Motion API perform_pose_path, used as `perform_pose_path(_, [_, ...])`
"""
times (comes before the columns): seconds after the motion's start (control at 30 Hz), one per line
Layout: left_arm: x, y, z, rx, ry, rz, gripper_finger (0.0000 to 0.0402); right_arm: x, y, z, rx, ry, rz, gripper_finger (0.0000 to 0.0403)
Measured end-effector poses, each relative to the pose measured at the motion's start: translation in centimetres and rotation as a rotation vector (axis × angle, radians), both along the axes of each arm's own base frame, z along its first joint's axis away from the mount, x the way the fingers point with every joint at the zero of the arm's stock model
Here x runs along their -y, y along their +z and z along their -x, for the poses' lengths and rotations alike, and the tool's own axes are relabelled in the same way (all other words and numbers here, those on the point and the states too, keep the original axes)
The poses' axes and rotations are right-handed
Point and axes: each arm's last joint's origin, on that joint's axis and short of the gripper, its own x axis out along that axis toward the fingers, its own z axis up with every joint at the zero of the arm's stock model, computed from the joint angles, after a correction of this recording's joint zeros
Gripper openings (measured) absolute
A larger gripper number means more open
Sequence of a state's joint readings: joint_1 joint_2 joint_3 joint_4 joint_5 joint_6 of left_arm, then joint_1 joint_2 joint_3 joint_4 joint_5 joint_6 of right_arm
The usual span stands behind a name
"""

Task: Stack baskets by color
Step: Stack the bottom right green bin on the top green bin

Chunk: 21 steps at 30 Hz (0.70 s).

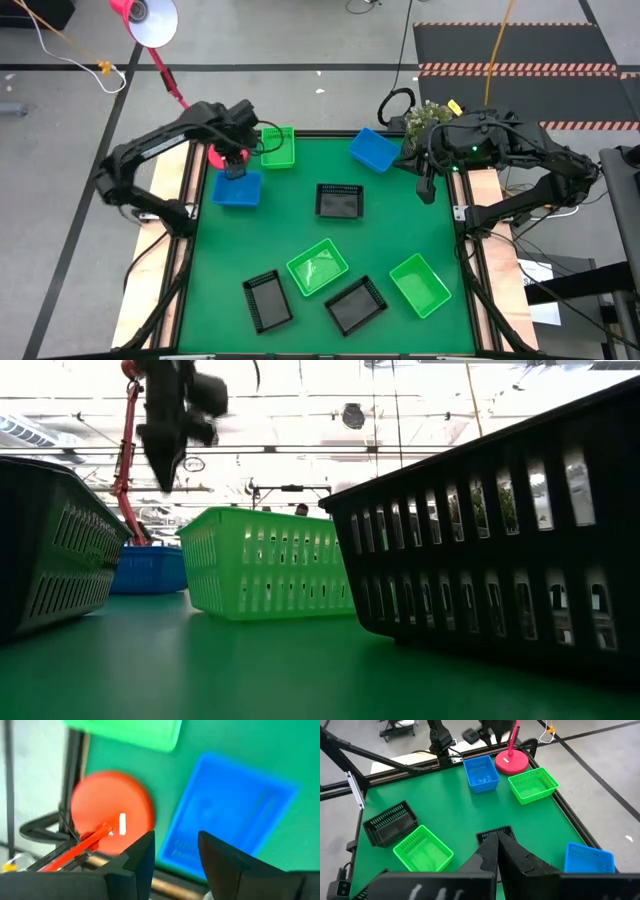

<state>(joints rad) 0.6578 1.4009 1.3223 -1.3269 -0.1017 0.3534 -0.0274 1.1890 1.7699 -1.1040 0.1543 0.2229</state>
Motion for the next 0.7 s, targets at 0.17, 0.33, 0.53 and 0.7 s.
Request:
perform_pose_path(0.17, [4.7, 2.6, -0.4, 0.160, 0.022, -0.011, 0.0152, 0.0, -0.2, 0.0, -0.020, -0.007, -0.015, 0.0000])
perform_pose_path(0.33, [9.5, 4.0, -1.1, 0.320, 0.050, 0.025, 0.0152, -0.4, -1.8, 0.0, -0.114, -0.019, -0.198, 0.0000])
perform_pose_path(0.53, [14.1, 5.1, -3.1, 0.551, 0.096, 0.066, 0.0152, -0.8, -5.2, -0.2, -0.289, -0.034, -0.379, 0.0015])
perform_pose_path(0.7, [16.8, 5.0, -5.0, 0.655, 0.136, 0.058, 0.0152, -1.3, -8.3, 0.0, -0.418, -0.070, -0.525, 0.0064])
